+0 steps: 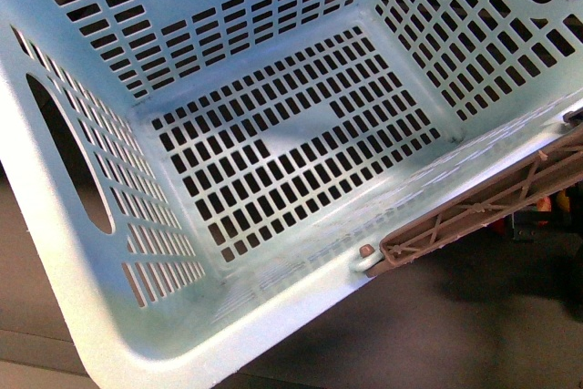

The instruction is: Pick apple with right arm and hold basket with left

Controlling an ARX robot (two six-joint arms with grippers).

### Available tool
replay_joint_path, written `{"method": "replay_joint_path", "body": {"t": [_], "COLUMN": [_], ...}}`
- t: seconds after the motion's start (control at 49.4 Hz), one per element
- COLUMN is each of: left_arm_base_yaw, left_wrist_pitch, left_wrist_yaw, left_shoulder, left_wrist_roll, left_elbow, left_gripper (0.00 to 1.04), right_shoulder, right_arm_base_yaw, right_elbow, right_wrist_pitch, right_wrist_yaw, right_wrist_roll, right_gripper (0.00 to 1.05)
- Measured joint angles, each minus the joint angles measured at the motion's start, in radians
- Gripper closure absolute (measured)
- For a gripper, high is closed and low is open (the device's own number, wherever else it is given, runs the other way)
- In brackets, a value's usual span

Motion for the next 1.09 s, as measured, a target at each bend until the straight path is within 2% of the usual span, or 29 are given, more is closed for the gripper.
{"method": "replay_joint_path", "body": {"t": [0.831,0.973,1.094], "left_arm_base_yaw": [0.000,0.000,0.000], "left_wrist_pitch": [0.000,0.000,0.000], "left_wrist_yaw": [0.000,0.000,0.000], "left_shoulder": [0.000,0.000,0.000], "left_wrist_roll": [0.000,0.000,0.000], "left_elbow": [0.000,0.000,0.000], "left_gripper": [0.89,0.89,0.89], "right_shoulder": [0.160,0.163,0.145], "right_arm_base_yaw": [0.038,0.040,0.037], "right_elbow": [0.278,0.281,0.256], "right_wrist_pitch": [-0.180,-0.187,-0.186], "right_wrist_yaw": [0.048,0.046,0.047], "right_wrist_roll": [0.015,0.032,0.046], "right_gripper": [0.09,0.22,0.23]}}
